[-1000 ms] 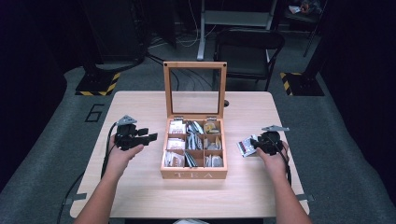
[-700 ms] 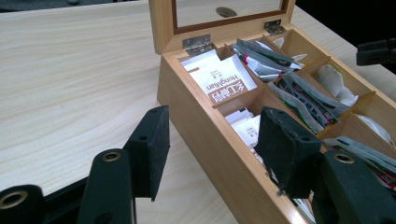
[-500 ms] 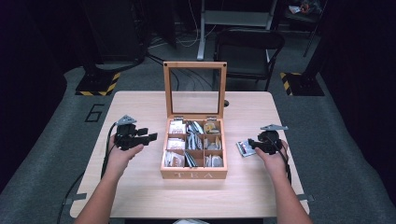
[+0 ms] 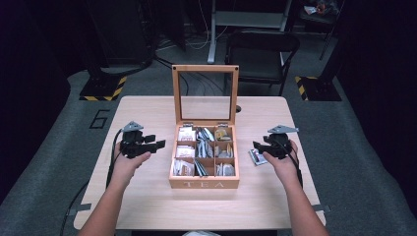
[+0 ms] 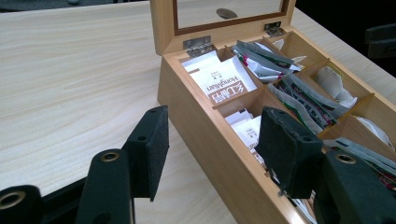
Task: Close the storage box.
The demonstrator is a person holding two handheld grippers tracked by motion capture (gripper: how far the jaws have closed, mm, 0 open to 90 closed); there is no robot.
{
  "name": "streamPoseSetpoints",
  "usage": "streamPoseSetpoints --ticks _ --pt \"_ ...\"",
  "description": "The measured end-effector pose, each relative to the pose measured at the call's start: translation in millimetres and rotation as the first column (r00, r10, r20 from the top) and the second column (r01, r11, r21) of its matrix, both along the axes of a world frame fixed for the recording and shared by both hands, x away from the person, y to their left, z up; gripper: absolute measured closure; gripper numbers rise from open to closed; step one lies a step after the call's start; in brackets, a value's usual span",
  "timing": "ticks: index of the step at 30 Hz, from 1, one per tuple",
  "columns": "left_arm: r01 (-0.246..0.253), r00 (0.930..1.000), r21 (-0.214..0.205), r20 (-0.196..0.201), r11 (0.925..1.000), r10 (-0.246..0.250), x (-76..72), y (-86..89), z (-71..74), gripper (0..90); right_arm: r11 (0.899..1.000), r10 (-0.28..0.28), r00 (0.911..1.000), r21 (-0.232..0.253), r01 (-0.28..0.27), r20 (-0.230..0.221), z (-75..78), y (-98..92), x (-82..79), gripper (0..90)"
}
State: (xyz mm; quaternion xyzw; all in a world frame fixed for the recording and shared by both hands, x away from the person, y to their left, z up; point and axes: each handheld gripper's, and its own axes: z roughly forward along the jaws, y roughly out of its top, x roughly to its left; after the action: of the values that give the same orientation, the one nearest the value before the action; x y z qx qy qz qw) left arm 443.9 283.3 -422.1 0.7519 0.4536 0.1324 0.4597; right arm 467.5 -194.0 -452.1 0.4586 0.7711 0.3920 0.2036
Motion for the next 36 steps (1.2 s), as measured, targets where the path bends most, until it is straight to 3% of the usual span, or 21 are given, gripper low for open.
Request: streamPoseSetpoints --ticks 6,8,15,26,31,36 --pt "-0.002 1.0 -0.005 0.0 1.0 0.002 -0.2 1.1 0.4 43.1 0.999 0.036 0.999 -0.001 -0.036 -0.028 5.9 12.7 4.7 43.8" --pt "-0.002 1.0 -0.005 0.0 1.0 0.002 0.0 1.7 0.4 43.1 0.999 0.05 0.9984 -0.016 -0.051 -0.025 12.3 14.6 7.5 43.1" --pt "0.001 1.0 -0.001 -0.002 1.0 -0.001 0.6 1.3 -0.2 43.1 0.996 0.08 0.9968 0.026 -0.08 -0.002 38.9 17.9 14.8 43.8" --pt "0.001 1.0 -0.004 -0.006 1.0 -0.001 0.7 0.3 -0.9 43.0 0.994 0.11 0.9939 0.009 -0.11 0.013 69.9 30.2 27.0 43.7" --pt "0.001 1.0 -0.006 -0.008 1.0 -0.001 0.5 -0.2 -1.1 43.1 0.993 0.119 0.9924 0.009 -0.119 0.033 74.4 35.9 36.6 43.1" --pt "0.003 1.0 -0.006 -0.009 1.0 -0.003 1.0 0.4 -1.3 43.1 0.992 0.127 0.9915 0.007 -0.127 0.026 73.1 41.2 46.0 43.1"
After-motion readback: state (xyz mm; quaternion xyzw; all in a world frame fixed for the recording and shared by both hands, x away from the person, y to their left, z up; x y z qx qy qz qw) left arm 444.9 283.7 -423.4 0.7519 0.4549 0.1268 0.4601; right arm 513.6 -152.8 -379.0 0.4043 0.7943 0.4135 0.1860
